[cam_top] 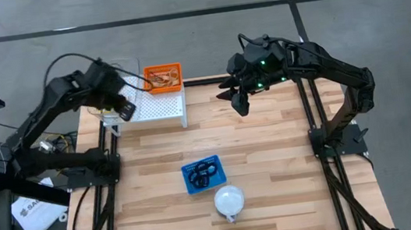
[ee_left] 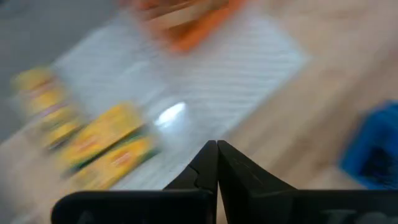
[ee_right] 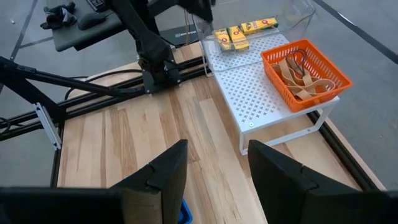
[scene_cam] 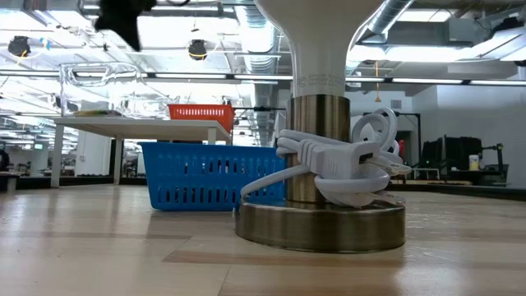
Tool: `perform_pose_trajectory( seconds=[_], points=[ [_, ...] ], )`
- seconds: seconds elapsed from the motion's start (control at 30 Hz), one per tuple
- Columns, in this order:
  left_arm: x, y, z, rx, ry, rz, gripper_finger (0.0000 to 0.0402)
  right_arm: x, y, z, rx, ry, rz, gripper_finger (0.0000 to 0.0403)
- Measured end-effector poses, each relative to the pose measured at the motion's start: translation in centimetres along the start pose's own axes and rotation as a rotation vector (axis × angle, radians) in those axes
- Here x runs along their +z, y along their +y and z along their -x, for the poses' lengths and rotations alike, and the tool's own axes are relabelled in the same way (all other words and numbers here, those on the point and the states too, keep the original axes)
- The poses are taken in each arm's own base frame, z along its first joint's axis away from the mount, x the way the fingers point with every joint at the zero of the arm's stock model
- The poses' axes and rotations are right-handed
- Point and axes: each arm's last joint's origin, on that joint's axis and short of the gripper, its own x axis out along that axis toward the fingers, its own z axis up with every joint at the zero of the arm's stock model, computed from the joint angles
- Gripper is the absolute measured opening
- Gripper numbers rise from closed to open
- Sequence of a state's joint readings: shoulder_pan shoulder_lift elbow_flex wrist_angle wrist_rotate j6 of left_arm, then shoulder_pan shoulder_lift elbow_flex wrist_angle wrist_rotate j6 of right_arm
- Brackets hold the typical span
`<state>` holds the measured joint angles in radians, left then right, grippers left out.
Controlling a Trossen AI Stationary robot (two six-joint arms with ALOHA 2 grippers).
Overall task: Pick & Place Office Desk Supplies
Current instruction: Adjust the transparent bin on the shelf
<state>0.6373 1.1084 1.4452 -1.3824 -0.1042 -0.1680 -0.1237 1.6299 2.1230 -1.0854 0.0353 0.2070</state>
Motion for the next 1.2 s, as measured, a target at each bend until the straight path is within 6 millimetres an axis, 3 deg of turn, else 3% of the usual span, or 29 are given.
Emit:
perform_pose_trajectory(
  seconds=[0.2,0.4,0.6,0.93,1.2],
  points=[
    [-1.0,2.0,2.3,0.395,0.022,0.157,0.0000,0.1,0.0,0.0,0.003,-0.015,0.021,0.0166],
    [-1.2,3.6,2.6,0.492,0.011,0.244,0.0000,0.1,0.1,0.0,0.005,-0.015,0.047,0.0166],
    [-1.2,6.3,2.4,0.636,0.062,0.369,0.0000,0.1,0.2,0.0,0.007,-0.012,0.074,0.0166],
    [-2.0,9.2,2.6,0.594,0.122,0.557,0.0000,-0.2,-0.8,0.0,-0.022,0.030,0.095,0.0166],
    [-2.6,9.9,-0.3,0.533,0.239,0.627,0.0000,-0.1,-1.3,0.0,-0.029,0.035,0.116,0.0166]
  ],
)
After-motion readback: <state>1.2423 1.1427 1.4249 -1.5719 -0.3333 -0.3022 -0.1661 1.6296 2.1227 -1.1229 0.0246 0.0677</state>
